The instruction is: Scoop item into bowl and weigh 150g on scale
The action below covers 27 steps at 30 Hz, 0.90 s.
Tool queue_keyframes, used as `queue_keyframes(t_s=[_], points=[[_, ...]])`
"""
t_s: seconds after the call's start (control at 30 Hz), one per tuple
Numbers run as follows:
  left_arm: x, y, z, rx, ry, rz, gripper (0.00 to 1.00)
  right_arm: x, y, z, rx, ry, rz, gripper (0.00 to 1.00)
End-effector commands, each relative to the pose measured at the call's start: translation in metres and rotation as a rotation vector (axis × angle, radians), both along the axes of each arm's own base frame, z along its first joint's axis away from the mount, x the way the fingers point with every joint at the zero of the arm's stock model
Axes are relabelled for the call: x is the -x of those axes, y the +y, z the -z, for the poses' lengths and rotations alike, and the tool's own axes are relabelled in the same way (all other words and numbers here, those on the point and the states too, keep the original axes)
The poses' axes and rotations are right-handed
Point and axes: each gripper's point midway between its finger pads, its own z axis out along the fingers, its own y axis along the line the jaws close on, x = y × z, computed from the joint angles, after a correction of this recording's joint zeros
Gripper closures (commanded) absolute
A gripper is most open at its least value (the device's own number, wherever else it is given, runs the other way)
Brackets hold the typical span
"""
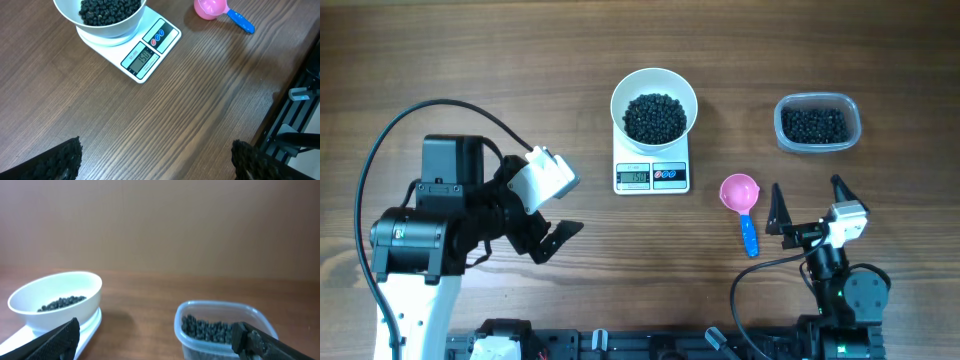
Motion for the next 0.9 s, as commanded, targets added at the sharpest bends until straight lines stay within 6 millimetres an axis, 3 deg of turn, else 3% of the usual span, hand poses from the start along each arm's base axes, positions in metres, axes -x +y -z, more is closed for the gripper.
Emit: queue_keyframes(t_s=[0.0,0.87], points=[[-0.0018,-0.0012,-0.006,-0.006,-0.031,0.022,0.0,0.0003,-0.0019,0.0059,0.012,0.018,0.013,0.0],[-0.0018,-0.0012,-0.006,-0.006,-0.031,0.022,0.0,-0.0002,-0.0046,0.0071,0.036,0.02,0.036,0.0]])
